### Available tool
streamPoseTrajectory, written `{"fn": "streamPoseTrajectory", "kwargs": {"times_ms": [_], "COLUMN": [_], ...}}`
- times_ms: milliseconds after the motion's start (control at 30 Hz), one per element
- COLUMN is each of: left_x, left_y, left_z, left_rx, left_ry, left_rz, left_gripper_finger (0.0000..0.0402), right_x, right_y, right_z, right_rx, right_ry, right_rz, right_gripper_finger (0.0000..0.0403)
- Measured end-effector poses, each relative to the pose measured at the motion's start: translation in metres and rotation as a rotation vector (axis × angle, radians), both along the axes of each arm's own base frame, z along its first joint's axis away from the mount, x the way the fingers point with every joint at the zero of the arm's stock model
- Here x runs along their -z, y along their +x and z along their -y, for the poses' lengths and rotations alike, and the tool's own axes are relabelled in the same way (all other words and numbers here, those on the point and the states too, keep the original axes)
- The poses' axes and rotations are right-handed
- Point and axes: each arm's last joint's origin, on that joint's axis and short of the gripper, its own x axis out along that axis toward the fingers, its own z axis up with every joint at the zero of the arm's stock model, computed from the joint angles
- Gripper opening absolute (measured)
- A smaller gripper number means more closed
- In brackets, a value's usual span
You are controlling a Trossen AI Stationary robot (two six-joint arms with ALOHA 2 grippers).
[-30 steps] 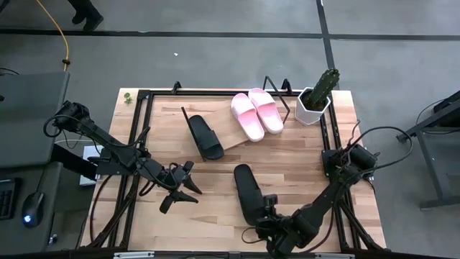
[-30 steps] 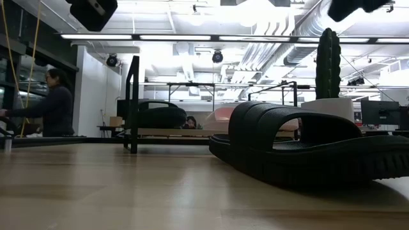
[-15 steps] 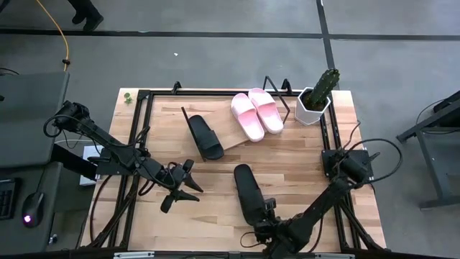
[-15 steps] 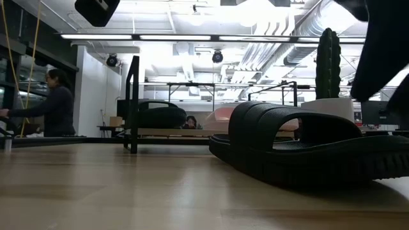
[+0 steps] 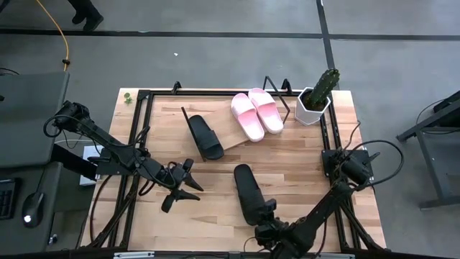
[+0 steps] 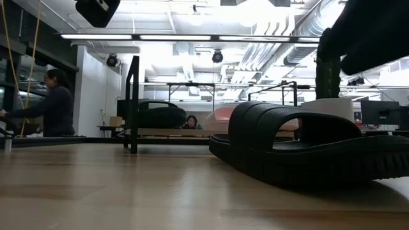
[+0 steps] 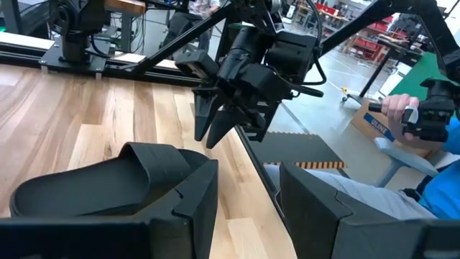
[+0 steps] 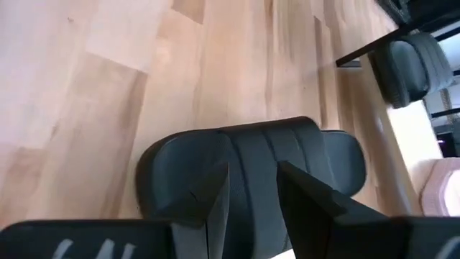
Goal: Pick and place slides into the shelf
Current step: Put the black slide on the shelf
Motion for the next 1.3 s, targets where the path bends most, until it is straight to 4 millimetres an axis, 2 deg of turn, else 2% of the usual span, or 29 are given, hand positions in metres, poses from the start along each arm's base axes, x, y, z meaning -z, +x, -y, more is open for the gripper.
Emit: {"fn": "streamPoseTrajectory", "kwargs": {"times_ms": [500,900,1300], "left_x": [0.000,0.001,0.001], "left_y": [0.000,0.000,0.000], "left_z": [0.000,0.000,0.000], "left_rx": [0.000,0.000,0.000], "left_ry": [0.001,0.003,0.003], "left_rz": [-0.002,-0.006,-0.006], "left_gripper_finger": [0.0134,0.0134,0.0134], "right_x": [0.000,0.028,0.035], "right_y": [0.003,0.007,0.010], "right_z": [0.004,0.000,0.009], "right_rx": [0.005,0.007,0.029], "right_ry": [-0.044,-0.086,-0.180], "right_rz": [0.014,-0.016,-0.023], "right_gripper_finger": [0.0108,0.0108,0.0108]}}
